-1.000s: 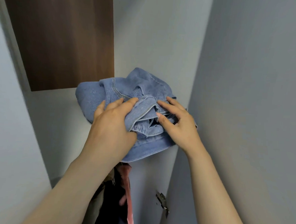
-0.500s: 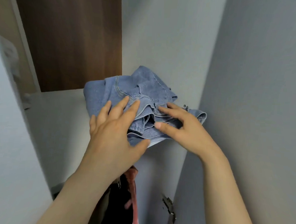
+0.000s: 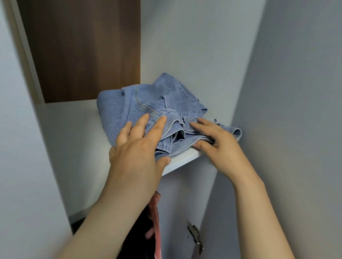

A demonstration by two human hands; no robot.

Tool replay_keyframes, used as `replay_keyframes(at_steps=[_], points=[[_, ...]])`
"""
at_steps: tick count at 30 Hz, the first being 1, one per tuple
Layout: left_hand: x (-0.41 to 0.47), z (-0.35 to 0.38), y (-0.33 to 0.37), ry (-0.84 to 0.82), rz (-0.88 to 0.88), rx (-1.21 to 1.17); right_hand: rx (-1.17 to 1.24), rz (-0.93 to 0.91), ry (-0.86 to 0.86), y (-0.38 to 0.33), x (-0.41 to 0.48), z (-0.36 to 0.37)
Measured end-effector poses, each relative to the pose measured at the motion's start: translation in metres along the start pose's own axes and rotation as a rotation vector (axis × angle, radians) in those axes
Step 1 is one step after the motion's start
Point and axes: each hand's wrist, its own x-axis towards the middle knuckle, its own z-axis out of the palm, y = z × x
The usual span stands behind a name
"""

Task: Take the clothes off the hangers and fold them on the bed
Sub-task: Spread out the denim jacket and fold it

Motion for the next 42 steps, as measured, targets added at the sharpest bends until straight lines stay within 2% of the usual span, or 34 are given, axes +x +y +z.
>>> replay_keyframes(at_steps=[5, 9, 14, 22, 28, 33, 38, 42], points=[[0.012, 0.005, -0.002, 0.041, -0.071, -0.006, -0.081, -0.019, -0.071, -0.001, 0.031, 0.011], [0.028, 0.011, -0.006, 0.083, -0.172, 0.072, -0.057, -0.038, -0.133, 0.002, 0.057, 0.025], [0.050, 0.019, -0.005, 0.073, -0.275, 0.042, -0.038, -0.034, -0.178, 0.008, 0.083, 0.034], [0.055, 0.020, -0.005, 0.042, -0.289, 0.058, -0.008, -0.046, -0.183, 0.013, 0.087, 0.035], [0.038, 0.016, -0.001, 0.130, -0.227, -0.055, -0.036, -0.051, -0.037, 0.007, 0.056, 0.023], [0.011, 0.013, 0.013, 0.140, -0.051, -0.139, -0.047, -0.037, 0.097, -0.011, 0.011, 0.001], [-0.009, -0.007, 0.015, 0.195, 0.139, -0.390, -0.013, 0.080, 0.302, -0.042, -0.051, -0.017], [-0.034, -0.019, 0.011, 0.100, 0.251, -0.550, -0.061, 0.176, 0.425, -0.084, -0.109, -0.024]])
